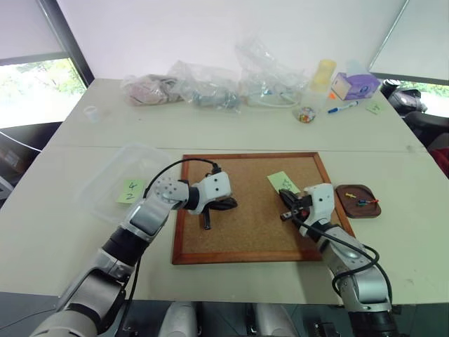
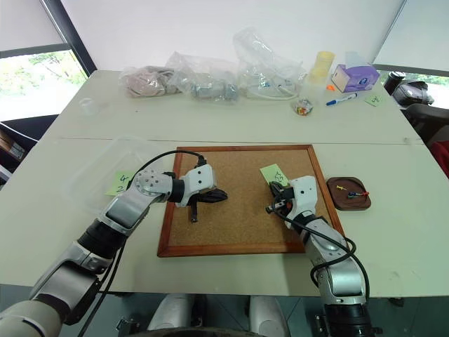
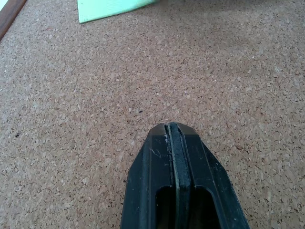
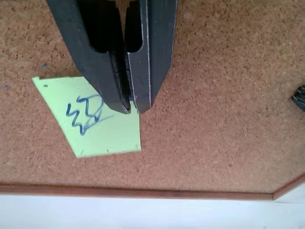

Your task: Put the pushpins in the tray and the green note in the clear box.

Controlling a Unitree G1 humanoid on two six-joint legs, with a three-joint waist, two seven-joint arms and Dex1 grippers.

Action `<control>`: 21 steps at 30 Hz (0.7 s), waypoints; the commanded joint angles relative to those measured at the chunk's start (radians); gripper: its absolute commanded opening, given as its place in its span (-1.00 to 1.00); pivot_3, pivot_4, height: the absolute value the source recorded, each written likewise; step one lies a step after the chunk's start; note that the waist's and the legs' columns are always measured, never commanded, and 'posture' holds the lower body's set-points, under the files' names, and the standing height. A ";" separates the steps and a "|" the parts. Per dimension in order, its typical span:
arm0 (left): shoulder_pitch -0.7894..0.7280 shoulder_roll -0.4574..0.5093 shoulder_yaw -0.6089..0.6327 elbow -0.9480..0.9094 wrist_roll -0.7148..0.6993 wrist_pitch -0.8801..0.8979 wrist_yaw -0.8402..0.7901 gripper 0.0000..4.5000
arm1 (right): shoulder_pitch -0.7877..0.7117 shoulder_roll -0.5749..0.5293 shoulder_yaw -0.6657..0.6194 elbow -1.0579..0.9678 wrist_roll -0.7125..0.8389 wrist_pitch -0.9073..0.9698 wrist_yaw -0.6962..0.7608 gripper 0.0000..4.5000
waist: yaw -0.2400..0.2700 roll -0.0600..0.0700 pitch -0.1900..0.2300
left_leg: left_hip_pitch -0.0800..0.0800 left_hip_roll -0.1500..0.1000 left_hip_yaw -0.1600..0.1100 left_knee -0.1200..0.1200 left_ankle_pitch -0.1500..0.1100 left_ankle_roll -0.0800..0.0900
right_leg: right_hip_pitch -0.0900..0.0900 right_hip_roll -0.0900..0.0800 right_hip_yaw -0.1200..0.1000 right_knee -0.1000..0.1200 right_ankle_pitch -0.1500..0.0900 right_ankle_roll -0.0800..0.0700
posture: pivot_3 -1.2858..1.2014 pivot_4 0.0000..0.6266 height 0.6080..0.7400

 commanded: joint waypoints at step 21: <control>-0.197 -0.273 0.438 0.074 -0.512 0.767 0.152 0.99 | -0.017 -0.019 -0.033 -0.250 0.012 0.075 -0.050 -1.00 | 0.006 -0.001 0.001 | -0.027 -0.005 -0.001 0.003 0.003 -0.002 | -0.021 0.005 -0.009 0.000 0.004 0.011 | 0.03 -0.52 0.97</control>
